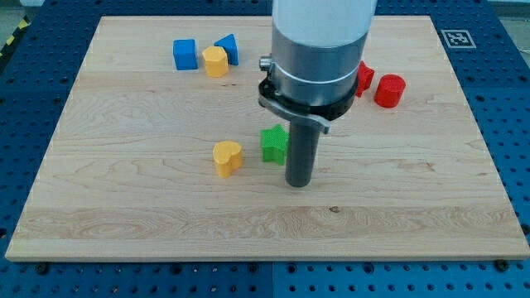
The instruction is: Move green star closer to red circle and red star
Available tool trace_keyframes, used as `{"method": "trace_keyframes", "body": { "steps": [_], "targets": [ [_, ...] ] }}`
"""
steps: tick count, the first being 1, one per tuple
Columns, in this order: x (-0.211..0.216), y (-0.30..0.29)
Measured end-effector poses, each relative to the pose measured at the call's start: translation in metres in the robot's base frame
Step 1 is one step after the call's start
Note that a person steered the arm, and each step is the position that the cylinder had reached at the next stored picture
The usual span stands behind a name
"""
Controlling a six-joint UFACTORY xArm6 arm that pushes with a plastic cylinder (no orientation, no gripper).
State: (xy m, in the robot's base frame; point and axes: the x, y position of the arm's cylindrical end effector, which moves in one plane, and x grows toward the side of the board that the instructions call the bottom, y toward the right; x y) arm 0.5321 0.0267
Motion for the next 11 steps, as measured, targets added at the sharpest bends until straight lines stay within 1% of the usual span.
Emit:
{"method": "trace_keyframes", "body": {
  "steps": [1,2,3,5,6,8,9,10,11],
  "targets": [
    [-0.006,-0.036],
    [-0.019,-0.043],
    [-0.041,-0.035],
    [-0.06,-0.005],
    [-0.08,-0.003],
    [-0.105,0.005],
    [-0.113,0.026],
    [-0.115,0.064],
    [-0.127,0.085]
  ]
}}
